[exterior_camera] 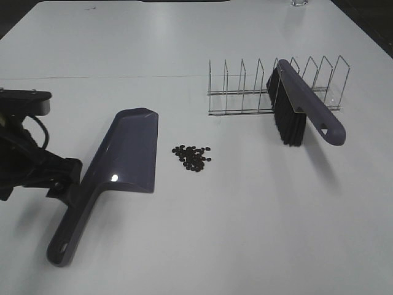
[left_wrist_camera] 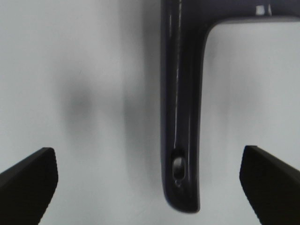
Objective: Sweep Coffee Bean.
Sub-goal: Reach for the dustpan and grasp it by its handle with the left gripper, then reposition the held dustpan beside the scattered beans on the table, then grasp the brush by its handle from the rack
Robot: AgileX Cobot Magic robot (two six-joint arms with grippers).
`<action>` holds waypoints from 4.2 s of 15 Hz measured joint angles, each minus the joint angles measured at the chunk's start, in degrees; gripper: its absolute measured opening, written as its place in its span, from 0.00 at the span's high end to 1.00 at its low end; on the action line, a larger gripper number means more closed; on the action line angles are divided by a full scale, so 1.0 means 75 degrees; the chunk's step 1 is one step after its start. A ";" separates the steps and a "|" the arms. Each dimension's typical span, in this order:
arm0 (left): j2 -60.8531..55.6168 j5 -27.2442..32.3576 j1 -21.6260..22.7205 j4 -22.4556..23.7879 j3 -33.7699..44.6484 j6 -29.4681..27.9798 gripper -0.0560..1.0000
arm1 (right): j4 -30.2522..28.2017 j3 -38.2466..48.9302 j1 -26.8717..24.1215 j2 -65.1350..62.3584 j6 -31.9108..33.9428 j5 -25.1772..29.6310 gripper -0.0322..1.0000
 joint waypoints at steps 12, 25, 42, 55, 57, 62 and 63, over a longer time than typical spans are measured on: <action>0.2093 -0.0061 -0.0061 0.0015 -0.1138 -0.0321 0.09 | 0.0000 0.0000 0.0000 0.0000 0.0000 0.0000 0.06; 0.3231 0.0153 -0.0504 0.0023 -0.2307 -0.0879 0.52 | 0.0000 0.0000 0.0000 0.0000 0.0000 0.0000 0.06; 0.2361 0.0359 -0.0604 0.0749 -0.1811 -0.0764 0.62 | 0.0000 0.0000 0.0000 0.0000 0.0000 0.0000 0.06; 0.2368 -0.0795 -0.0604 0.0810 -0.1253 -0.1008 0.62 | 0.0000 -0.0183 0.0000 0.0848 0.0466 0.0000 0.06; 0.2368 -0.0634 -0.0604 0.0993 -0.1253 -0.1024 0.62 | 0.0000 -0.0695 0.0000 0.2254 0.0955 0.0000 0.06; 0.2368 -0.0397 -0.1131 0.1597 -0.1253 -0.1558 0.62 | 0.0000 -0.2727 0.0000 0.6020 0.0795 -0.0405 0.06; 0.2368 -0.0382 -0.1154 0.1719 -0.1253 -0.1727 0.62 | 0.0015 -0.3018 0.0000 0.6654 0.0795 -0.0390 0.06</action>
